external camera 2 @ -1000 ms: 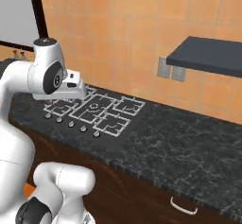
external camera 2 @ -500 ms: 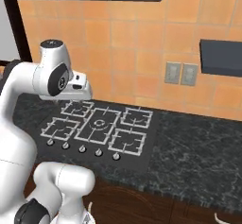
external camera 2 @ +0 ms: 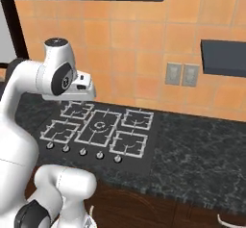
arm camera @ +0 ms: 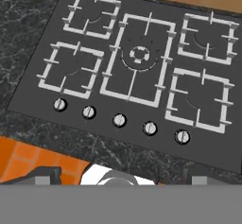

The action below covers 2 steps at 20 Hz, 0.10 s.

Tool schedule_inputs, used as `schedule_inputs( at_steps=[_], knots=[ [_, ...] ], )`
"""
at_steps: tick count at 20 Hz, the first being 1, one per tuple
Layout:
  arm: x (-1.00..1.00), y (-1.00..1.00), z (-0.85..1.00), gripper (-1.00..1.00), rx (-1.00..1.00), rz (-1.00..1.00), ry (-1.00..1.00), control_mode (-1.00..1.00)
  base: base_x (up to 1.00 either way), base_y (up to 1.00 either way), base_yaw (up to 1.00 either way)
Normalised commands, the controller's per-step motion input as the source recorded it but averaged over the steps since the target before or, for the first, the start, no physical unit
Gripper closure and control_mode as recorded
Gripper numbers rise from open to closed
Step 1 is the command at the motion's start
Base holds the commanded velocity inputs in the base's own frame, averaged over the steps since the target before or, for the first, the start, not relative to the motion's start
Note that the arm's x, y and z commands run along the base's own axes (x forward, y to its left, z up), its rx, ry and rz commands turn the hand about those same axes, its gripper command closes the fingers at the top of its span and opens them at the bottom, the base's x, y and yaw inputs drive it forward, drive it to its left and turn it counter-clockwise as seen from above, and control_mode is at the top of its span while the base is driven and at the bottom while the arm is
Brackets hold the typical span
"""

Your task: Navigate to the stove.

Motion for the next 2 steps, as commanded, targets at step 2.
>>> schedule_inputs(
  at_steps=[2],
  knots=[
    [0.95, 0.0, -1.0, -1.0, -0.08, -0.08, 0.0, -1.0, 0.0, 0.0, 0.0]
  ],
)
